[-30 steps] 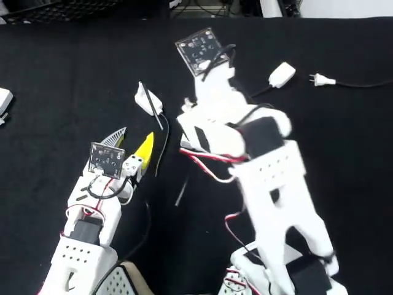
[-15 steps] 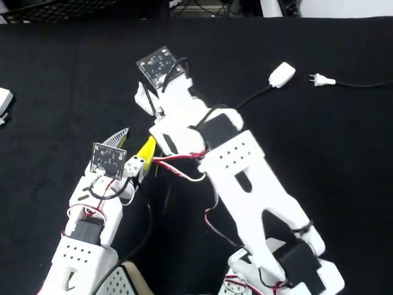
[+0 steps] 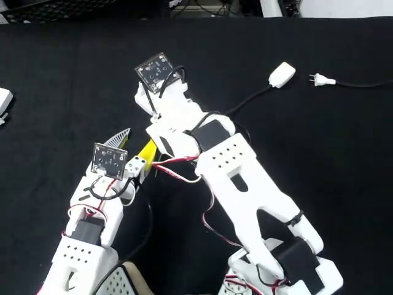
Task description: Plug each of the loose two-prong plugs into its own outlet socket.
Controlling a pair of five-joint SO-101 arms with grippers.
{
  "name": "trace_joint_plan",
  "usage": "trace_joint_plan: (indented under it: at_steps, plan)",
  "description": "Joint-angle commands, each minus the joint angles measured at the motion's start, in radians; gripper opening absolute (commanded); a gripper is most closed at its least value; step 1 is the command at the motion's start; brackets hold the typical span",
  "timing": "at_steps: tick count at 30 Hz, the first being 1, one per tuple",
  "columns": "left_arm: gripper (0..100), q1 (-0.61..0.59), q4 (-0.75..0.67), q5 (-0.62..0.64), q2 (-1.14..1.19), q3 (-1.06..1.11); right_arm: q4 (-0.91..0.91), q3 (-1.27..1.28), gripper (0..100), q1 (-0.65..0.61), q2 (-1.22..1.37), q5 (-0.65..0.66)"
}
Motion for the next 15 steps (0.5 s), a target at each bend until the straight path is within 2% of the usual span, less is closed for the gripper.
trace_joint_plan:
  at_steps: [1,10,15]
  plan:
    - [22,0.022,-0.018,0.008,-0.006,0.007,-0.032,0.002,1.2,-0.005,-0.012,-0.008]
    - [22,0.104,-0.023,0.002,-0.006,0.001,0.009,0.001,1.3,0.058,-0.074,-0.008]
    - [22,0.025,-0.023,0.006,-0.072,0.01,0.121,-0.005,1.3,0.055,-0.183,-0.008]
